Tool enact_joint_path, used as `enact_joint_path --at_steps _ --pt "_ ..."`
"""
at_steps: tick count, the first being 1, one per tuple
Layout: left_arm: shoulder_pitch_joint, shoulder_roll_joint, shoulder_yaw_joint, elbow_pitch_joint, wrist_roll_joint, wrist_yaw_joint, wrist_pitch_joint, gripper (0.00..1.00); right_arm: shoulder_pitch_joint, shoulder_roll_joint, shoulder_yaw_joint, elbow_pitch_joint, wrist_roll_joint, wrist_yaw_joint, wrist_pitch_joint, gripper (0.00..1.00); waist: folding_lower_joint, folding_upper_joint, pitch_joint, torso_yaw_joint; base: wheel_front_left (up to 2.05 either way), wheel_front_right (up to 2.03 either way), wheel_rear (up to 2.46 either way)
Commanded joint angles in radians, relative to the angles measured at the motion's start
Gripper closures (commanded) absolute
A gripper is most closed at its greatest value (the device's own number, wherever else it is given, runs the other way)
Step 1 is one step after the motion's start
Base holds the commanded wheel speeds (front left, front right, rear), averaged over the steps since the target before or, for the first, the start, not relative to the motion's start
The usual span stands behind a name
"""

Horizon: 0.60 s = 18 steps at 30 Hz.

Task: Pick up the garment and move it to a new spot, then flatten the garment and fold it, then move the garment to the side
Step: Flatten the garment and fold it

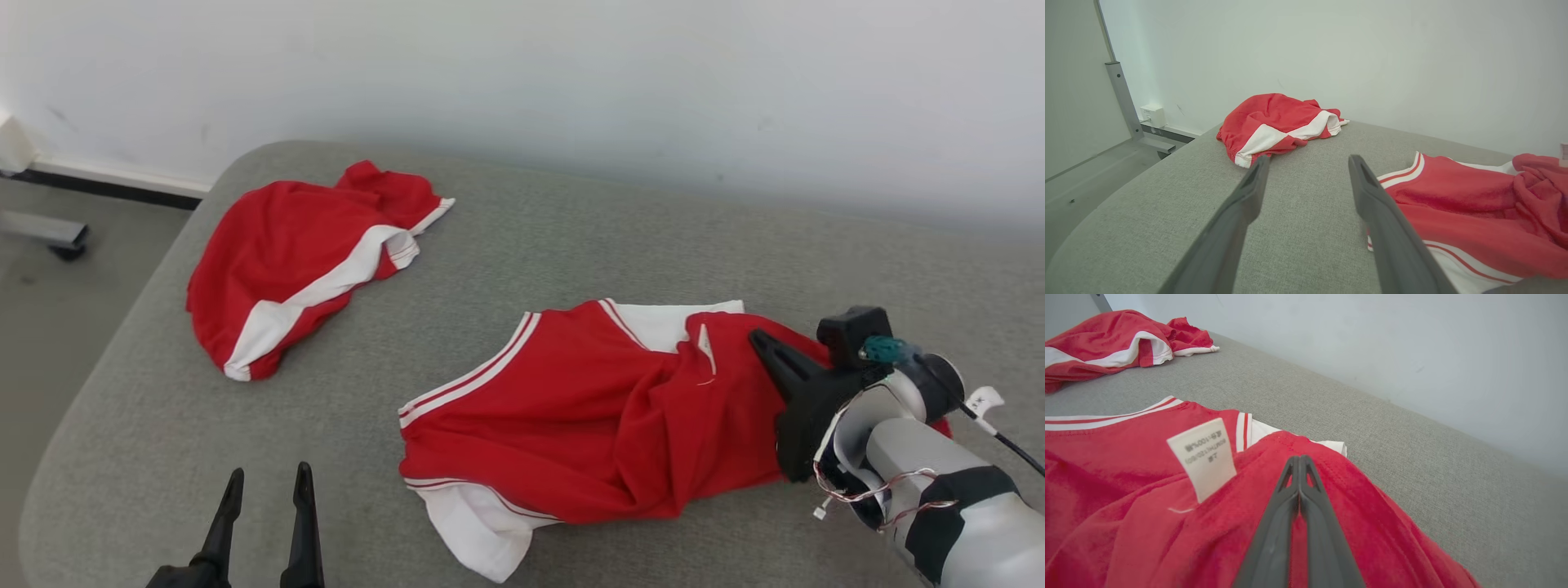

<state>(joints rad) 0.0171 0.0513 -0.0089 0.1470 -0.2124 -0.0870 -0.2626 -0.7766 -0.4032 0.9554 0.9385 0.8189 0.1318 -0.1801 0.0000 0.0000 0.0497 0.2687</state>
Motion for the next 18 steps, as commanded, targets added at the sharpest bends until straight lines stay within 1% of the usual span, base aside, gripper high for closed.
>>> enact_joint_path --at_steps 1,2,3,4,6,8,11,13,16,18 --pt "0.008 -0.001 0.002 -0.002 0.010 -0.001 -0.003 0.00 0.010 -0.015 0.003 -0.012 0.005 -0.002 -0.025 1.00 0.0000 0.0000 -0.022 -0.044 0.00 0.00 0.00" --pt "0.010 -0.001 0.003 -0.002 0.011 -0.002 -0.003 0.00 0.012 -0.022 -0.004 -0.026 0.010 -0.002 -0.045 1.00 0.0000 0.0000 -0.027 -0.052 0.00 0.00 0.00" --pt "0.013 -0.001 0.006 -0.002 0.010 -0.002 -0.003 0.00 0.021 -0.027 -0.009 -0.039 0.011 -0.002 -0.061 0.55 0.0000 0.0000 -0.034 -0.059 0.00 0.00 0.00" --pt "0.018 -0.001 0.008 -0.004 0.011 -0.001 -0.003 0.00 0.034 -0.030 -0.018 -0.053 0.017 -0.002 -0.071 0.00 0.0000 0.0000 -0.039 -0.066 0.00 0.00 0.00" --pt "0.029 -0.001 0.011 -0.008 0.013 0.003 -0.003 0.00 0.051 -0.043 -0.053 -0.080 0.016 -0.002 -0.084 0.00 0.0000 0.0000 -0.049 -0.083 0.00 0.00 0.00" --pt "0.033 -0.001 0.014 -0.013 0.017 0.005 -0.003 0.00 0.067 -0.059 -0.125 -0.135 -0.009 -0.002 -0.085 0.00 0.0000 0.0000 -0.057 -0.101 0.00 0.00 0.00" --pt "0.047 -0.001 0.022 -0.022 0.021 0.004 -0.003 0.00 0.157 -0.080 -0.282 -0.239 -0.071 -0.002 -0.085 0.00 0.0000 0.0000 -0.062 -0.125 0.00 0.00 0.00" --pt "0.049 0.000 0.031 -0.028 0.026 0.004 -0.003 0.00 0.228 -0.082 -0.402 -0.313 -0.126 -0.002 -0.084 0.00 0.0000 0.0000 -0.062 -0.140 0.00 0.00 0.00" --pt "0.054 -0.001 0.043 -0.031 0.034 0.000 -0.003 0.00 0.355 -0.068 -0.570 -0.423 -0.207 -0.002 -0.084 0.00 0.0000 0.0000 -0.063 -0.160 0.00 0.00 0.00" --pt "0.054 -0.001 0.052 -0.032 0.038 -0.004 -0.003 0.00 0.445 -0.046 -0.668 -0.495 -0.258 -0.002 -0.084 0.00 0.0000 0.0000 -0.063 -0.170 0.00 0.00 0.00"
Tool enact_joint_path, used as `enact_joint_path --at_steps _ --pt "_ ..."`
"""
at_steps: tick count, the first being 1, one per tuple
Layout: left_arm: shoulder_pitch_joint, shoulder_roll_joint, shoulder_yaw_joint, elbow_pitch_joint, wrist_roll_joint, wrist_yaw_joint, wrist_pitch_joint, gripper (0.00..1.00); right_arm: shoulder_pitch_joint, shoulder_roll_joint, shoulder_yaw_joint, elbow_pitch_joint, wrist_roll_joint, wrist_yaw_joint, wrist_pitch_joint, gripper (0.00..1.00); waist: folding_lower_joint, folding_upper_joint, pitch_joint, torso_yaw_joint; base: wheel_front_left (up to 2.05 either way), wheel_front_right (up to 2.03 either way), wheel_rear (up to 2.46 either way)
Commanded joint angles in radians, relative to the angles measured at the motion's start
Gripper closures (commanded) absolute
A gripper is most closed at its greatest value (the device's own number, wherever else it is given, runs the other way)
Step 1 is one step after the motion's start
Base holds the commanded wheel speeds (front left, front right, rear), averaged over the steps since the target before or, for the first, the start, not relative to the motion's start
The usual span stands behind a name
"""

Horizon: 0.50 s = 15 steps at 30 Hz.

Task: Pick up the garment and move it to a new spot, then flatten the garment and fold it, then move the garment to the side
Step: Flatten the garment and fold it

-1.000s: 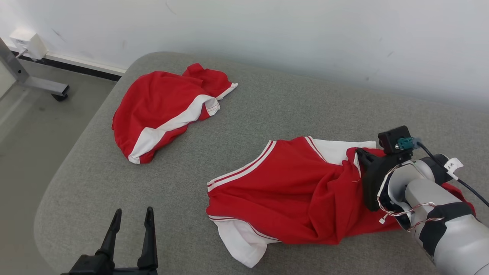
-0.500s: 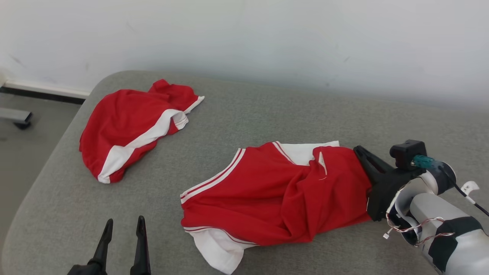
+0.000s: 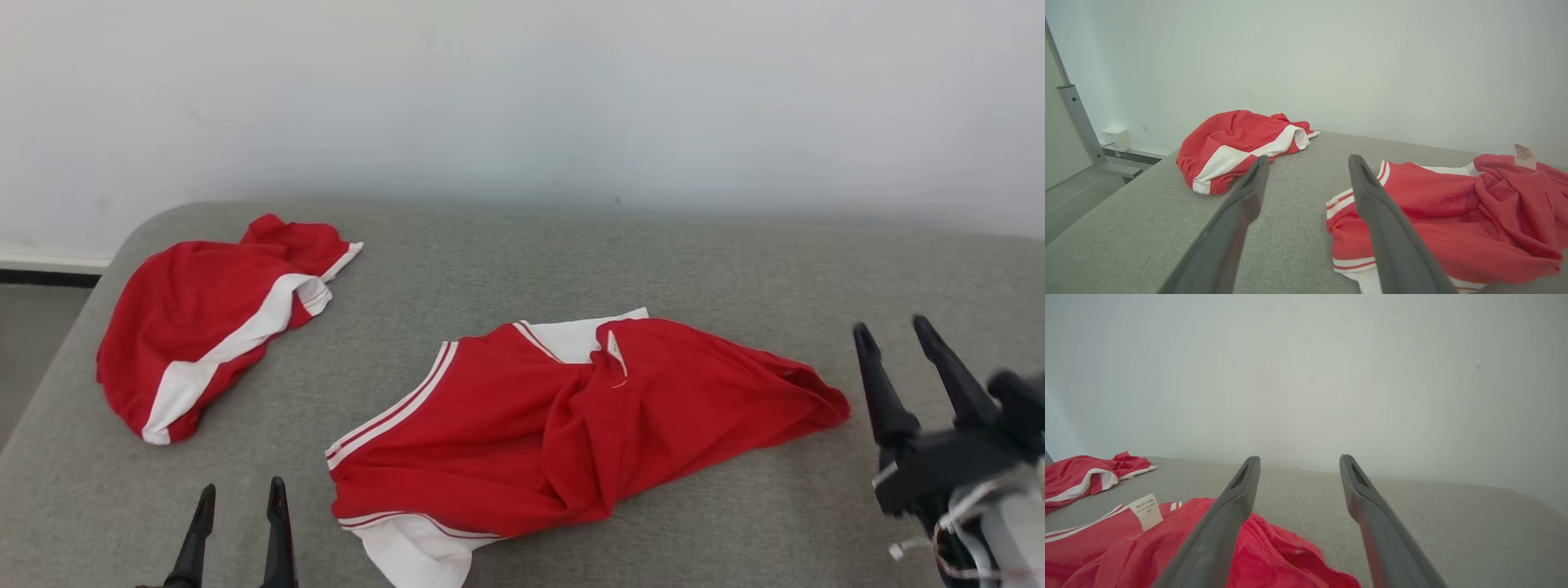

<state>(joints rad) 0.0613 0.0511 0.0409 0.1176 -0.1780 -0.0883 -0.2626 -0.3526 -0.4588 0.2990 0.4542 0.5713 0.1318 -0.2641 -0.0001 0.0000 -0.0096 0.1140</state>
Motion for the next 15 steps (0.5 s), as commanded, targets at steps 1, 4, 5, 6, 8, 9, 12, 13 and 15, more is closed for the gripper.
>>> enact_joint_path --at_steps 1,4,5,6,8,9,12,13,15 --pt "0.011 0.000 0.009 -0.004 0.006 -0.004 -0.003 0.00 0.061 0.025 -0.052 -0.048 -0.033 -0.002 0.000 0.00 0.0001 0.0000 -0.004 -0.021 0.00 0.00 0.00" --pt "0.014 -0.001 0.017 -0.006 0.015 -0.007 -0.003 0.00 0.182 0.076 -0.157 -0.151 -0.089 -0.002 0.000 0.00 0.0001 0.0000 -0.006 -0.033 0.00 0.00 0.00" --pt "0.016 -0.001 0.018 -0.006 0.020 -0.008 -0.003 0.00 0.220 0.095 -0.182 -0.183 -0.101 -0.002 0.000 0.00 0.0001 0.0000 -0.008 -0.036 0.00 0.00 0.00" --pt "0.018 0.000 0.022 -0.006 0.022 -0.010 -0.003 0.00 0.253 0.110 -0.202 -0.210 -0.115 -0.002 0.000 0.00 0.0001 0.0000 -0.009 -0.039 0.00 0.00 0.00" --pt "0.019 -0.001 0.028 -0.003 0.028 -0.014 -0.003 0.00 0.317 0.137 -0.230 -0.256 -0.143 -0.002 0.000 0.00 0.0001 0.0000 -0.012 -0.044 0.00 0.00 0.00" --pt "0.021 -0.001 0.027 -0.006 0.031 -0.016 -0.003 0.00 0.343 0.149 -0.237 -0.277 -0.158 -0.002 0.000 0.00 0.0001 0.0000 -0.013 -0.046 0.00 0.00 0.00" --pt "0.026 0.000 0.029 -0.009 0.037 -0.013 -0.003 0.00 0.392 0.176 -0.250 -0.297 -0.172 -0.002 0.000 0.00 0.0001 0.0000 -0.016 -0.051 0.00 0.00 0.00" --pt "0.026 0.000 0.030 -0.010 0.040 -0.013 -0.003 0.00 0.410 0.187 -0.251 -0.304 -0.175 -0.002 0.000 0.00 0.0001 0.0000 -0.017 -0.054 0.00 0.00 0.00" --pt "0.035 -0.001 0.031 -0.012 0.045 -0.014 -0.003 0.00 0.438 0.205 -0.251 -0.313 -0.190 -0.002 0.000 0.00 0.0001 0.0000 -0.018 -0.058 0.00 0.00 0.00"
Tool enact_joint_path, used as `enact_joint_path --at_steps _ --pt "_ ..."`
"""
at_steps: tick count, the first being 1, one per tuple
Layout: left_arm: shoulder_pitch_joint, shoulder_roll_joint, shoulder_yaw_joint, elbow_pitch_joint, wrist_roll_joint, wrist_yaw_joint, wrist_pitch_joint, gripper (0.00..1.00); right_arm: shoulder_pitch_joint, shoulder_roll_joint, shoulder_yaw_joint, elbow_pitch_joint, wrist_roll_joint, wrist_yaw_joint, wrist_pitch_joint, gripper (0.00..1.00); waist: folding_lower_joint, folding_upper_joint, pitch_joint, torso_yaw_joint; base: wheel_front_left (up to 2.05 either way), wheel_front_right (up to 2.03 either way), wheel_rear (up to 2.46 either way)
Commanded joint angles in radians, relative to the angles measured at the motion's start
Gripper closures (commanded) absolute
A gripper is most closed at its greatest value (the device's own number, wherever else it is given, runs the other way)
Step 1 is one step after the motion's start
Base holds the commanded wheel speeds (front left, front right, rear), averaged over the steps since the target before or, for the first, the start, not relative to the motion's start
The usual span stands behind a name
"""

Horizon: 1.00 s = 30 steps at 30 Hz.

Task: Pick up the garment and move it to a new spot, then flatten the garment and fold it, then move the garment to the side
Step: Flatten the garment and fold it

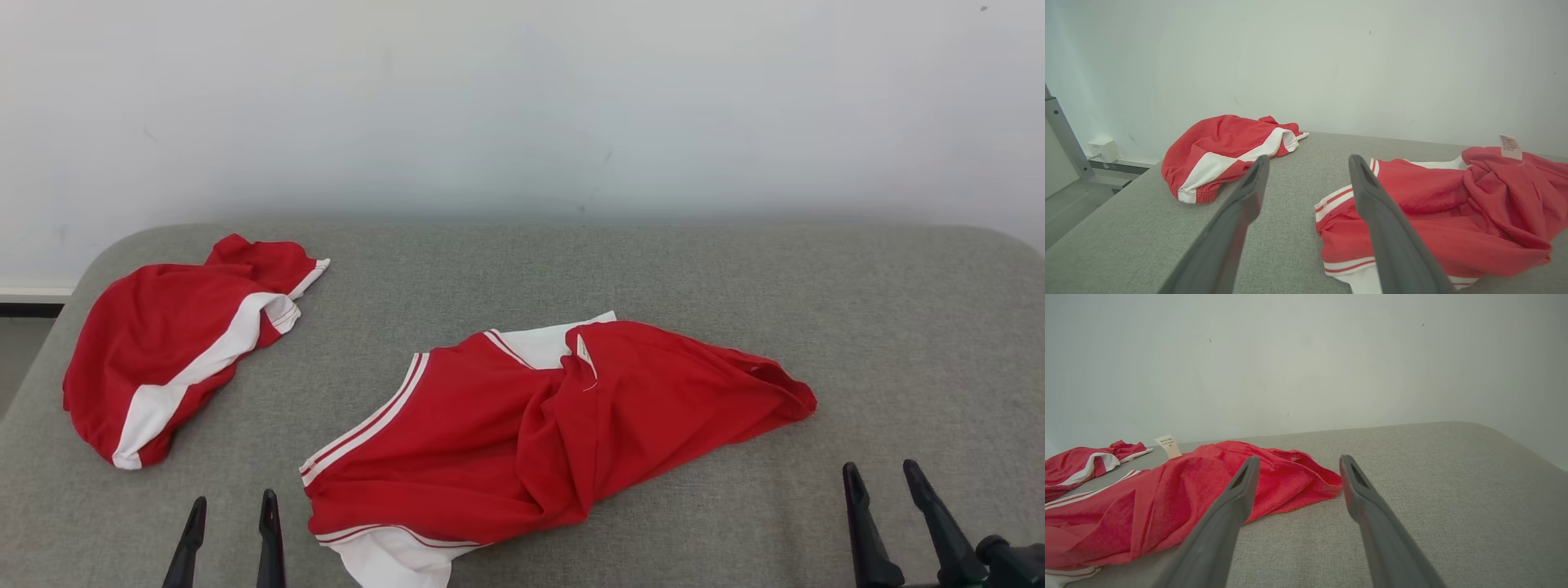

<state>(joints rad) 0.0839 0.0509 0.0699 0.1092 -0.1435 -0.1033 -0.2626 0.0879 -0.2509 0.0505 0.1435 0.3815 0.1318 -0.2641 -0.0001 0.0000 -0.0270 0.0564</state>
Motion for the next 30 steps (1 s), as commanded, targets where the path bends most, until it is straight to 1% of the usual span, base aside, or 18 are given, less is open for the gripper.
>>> enact_joint_path --at_steps 1,8,13,16,19,21,25,30 --pt "0.018 0.000 0.004 -0.004 0.010 0.000 -0.003 0.00 0.008 0.005 0.001 -0.004 -0.005 -0.002 0.000 0.00 0.0001 0.0000 0.000 -0.003 0.00 0.00 0.00" --pt "0.023 0.000 0.011 -0.001 0.011 -0.004 -0.003 0.00 0.020 0.022 0.006 0.004 -0.011 -0.002 0.000 0.00 0.0001 0.0000 -0.003 -0.007 0.00 0.00 0.00" --pt "-0.005 0.000 -0.014 0.002 0.007 -0.008 -0.003 0.00 -0.022 0.019 0.055 0.017 -0.005 -0.002 0.000 0.00 0.0001 0.0000 -0.003 0.034 0.00 0.00 0.00" --pt "-0.010 0.000 -0.028 0.006 0.001 -0.008 -0.003 0.00 -0.073 0.026 0.093 0.048 0.008 -0.002 0.000 0.00 0.0001 0.0000 0.001 0.069 0.00 0.00 0.00" --pt "-0.022 0.000 -0.043 0.016 -0.001 -0.010 -0.003 0.00 -0.150 0.022 0.149 0.109 0.004 -0.002 0.000 0.00 0.0001 0.0000 0.009 0.107 0.00 0.00 0.00" --pt "-0.027 -0.001 -0.052 0.024 -0.001 -0.009 -0.003 0.00 -0.212 0.022 0.192 0.172 0.006 -0.002 0.000 0.00 0.0001 0.0000 0.014 0.132 0.00 0.00 0.00" --pt "-0.039 0.000 -0.071 0.032 -0.006 -0.009 -0.003 0.00 -0.340 0.038 0.254 0.323 0.002 -0.002 0.008 0.00 0.0001 0.0000 0.028 0.182 0.00 0.00 0.00" --pt "-0.059 -0.001 -0.093 0.043 -0.016 -0.010 -0.003 0.00 -0.475 0.051 0.301 0.519 0.013 -0.002 0.030 0.00 0.0001 0.0000 0.050 0.245 0.00 0.00 0.00"
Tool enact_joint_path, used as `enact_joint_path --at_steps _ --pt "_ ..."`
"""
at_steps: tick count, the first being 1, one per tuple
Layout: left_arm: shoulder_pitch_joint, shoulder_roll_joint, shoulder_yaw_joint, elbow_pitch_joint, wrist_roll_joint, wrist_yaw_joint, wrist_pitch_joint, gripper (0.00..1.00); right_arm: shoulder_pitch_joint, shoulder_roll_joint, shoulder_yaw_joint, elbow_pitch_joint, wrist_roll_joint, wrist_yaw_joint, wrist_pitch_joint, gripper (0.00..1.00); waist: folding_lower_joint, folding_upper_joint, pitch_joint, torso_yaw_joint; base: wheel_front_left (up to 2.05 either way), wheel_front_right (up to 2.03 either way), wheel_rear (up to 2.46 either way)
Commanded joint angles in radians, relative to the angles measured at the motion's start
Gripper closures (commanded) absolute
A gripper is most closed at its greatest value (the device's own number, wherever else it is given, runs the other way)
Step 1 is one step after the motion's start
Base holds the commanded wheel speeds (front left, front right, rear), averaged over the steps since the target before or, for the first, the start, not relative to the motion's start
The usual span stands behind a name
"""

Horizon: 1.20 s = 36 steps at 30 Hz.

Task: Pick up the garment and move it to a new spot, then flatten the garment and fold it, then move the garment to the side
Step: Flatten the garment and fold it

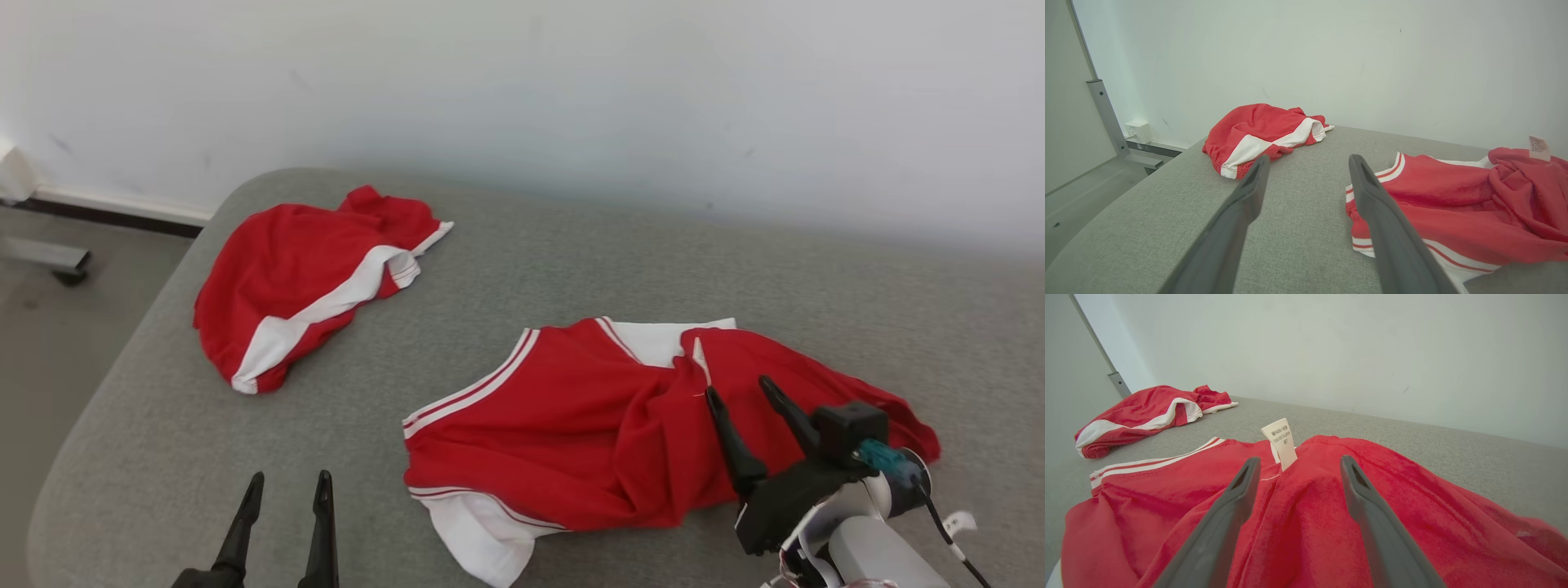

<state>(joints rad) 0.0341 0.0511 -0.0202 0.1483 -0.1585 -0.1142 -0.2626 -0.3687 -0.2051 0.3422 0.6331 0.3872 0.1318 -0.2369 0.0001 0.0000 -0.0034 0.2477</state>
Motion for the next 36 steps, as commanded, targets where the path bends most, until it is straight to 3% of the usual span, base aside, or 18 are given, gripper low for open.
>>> enact_joint_path --at_steps 1,6,7,8,9,13,18,28,34,35,36 --pt "-0.014 0.000 -0.007 0.004 -0.005 0.002 -0.003 0.00 -0.042 0.008 0.017 0.063 0.012 -0.002 0.003 0.00 -0.0001 0.0000 0.030 0.063 0.00 0.00 0.00" --pt "-0.022 0.000 -0.020 0.012 -0.016 0.006 -0.003 0.00 -0.129 0.018 0.036 0.227 0.029 -0.002 0.018 0.00 -0.0001 0.0000 0.042 0.099 0.00 0.00 0.00" --pt "-0.023 0.000 -0.022 0.011 -0.019 0.009 -0.003 0.00 -0.137 0.024 0.037 0.259 0.033 -0.002 0.027 0.13 -0.0001 0.0000 0.044 0.104 0.00 0.00 0.00" --pt "-0.023 0.000 -0.022 0.011 -0.019 0.009 -0.003 0.00 -0.137 0.024 0.037 0.259 0.033 -0.002 0.027 0.13 -0.0001 0.0000 0.044 0.104 0.00 0.00 0.00" --pt "-0.025 -0.001 -0.022 0.010 -0.022 0.009 -0.003 0.00 -0.149 0.030 0.035 0.283 0.039 -0.002 0.025 1.00 -0.0001 0.0000 0.045 0.106 0.00 0.00 0.00" --pt "-0.027 0.000 -0.019 0.006 -0.029 0.018 -0.003 0.00 -0.178 0.036 0.043 0.332 0.053 -0.002 0.000 1.00 -0.0001 0.0000 0.049 0.104 0.00 0.00 0.00" --pt "-0.008 -0.001 -0.009 0.007 -0.029 0.022 -0.003 0.00 -0.143 0.037 0.038 0.275 0.082 -0.002 -0.028 1.00 -0.0001 0.0000 0.026 0.074 0.00 0.00 0.00" --pt "0.041 -0.001 -0.007 -0.005 -0.042 0.031 -0.003 0.00 0.246 0.026 -0.135 -0.244 0.046 -0.002 -0.027 1.00 -0.0001 0.0000 0.002 -0.032 0.00 0.00 0.00" --pt "0.041 -0.001 -0.003 -0.011 -0.050 0.034 -0.003 0.00 0.420 0.077 -0.208 -0.337 0.062 -0.002 -0.027 1.00 -0.0001 0.0000 0.021 -0.095 0.00 0.00 0.00" --pt "0.039 -0.001 -0.005 -0.011 -0.050 0.035 -0.003 0.00 0.432 0.083 -0.210 -0.333 0.060 -0.002 -0.027 0.46 -0.0001 0.0000 0.023 -0.102 0.00 0.00 0.00" --pt "0.038 0.000 -0.004 -0.010 -0.049 0.035 -0.003 0.00 0.442 0.089 -0.208 -0.325 0.060 -0.002 -0.027 0.00 -0.0001 0.0000 0.024 -0.110 0.00 0.00 0.00"
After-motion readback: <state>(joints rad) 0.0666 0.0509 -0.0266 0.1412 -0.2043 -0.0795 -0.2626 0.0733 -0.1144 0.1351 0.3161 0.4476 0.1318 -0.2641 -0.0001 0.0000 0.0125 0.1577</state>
